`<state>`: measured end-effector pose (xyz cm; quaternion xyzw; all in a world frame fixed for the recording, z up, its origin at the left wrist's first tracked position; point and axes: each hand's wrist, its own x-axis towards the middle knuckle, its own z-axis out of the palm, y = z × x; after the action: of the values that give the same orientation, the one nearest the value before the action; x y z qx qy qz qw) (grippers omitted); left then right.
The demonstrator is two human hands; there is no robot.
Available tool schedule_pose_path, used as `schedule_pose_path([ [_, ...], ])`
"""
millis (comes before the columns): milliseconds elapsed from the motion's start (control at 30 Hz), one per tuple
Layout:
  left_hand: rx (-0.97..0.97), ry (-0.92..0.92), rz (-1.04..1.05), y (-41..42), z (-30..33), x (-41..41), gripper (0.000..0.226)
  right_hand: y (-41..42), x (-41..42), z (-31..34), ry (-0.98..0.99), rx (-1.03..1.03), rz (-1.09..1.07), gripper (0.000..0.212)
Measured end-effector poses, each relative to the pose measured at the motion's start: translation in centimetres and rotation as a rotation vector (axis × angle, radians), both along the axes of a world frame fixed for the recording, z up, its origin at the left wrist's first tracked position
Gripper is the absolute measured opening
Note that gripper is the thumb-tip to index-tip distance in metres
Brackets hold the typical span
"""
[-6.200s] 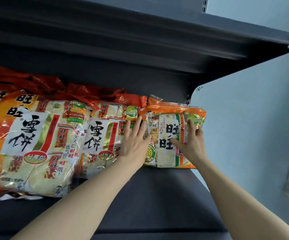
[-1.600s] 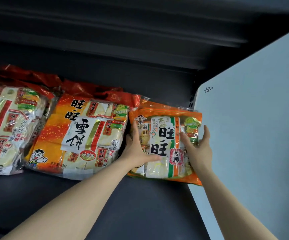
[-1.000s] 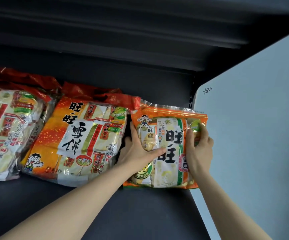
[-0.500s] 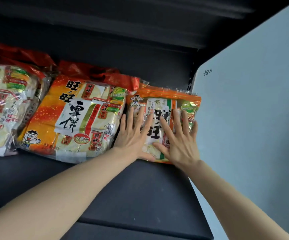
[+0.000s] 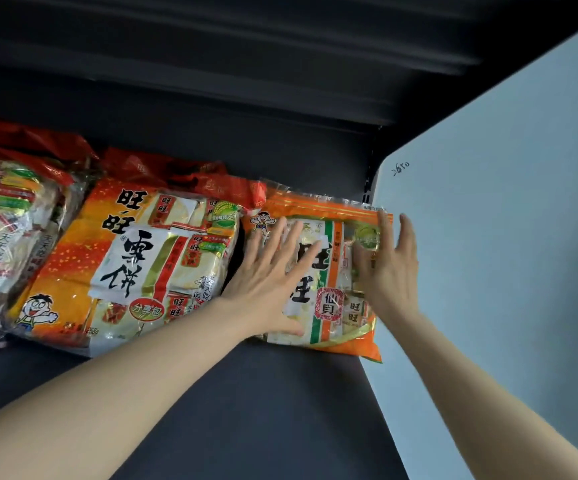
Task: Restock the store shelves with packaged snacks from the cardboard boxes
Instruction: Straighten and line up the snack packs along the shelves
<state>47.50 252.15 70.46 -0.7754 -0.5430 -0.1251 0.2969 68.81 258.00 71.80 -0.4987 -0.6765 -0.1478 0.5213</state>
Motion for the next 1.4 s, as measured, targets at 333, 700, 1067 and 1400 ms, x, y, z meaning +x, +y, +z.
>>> schedule_pose_path([
  [333,0.014,0.110,-0.004,2.5,-1.2,2.2,0.132,4.0,-0.3,6.2,0.448,-0.084,0.068,0.045],
  [700,0.027,0.007,0.040,1.8,-2.1,1.9,0.137,1.6,-2.8,-2.9,0.054,-0.054,0.104,0.061],
  [1067,0.002,0.175,0.135,0.0,0.1,1.0,0.119,0.3,-3.3,-1.8,-0.202,-0.191,-0.208,0.060],
  [1400,0.020,-0.027,0.065,-9.2,2.2,-15.3,0.126,-10.2,-12.7,0.6,-0.583,0.060,0.007,0.069],
])
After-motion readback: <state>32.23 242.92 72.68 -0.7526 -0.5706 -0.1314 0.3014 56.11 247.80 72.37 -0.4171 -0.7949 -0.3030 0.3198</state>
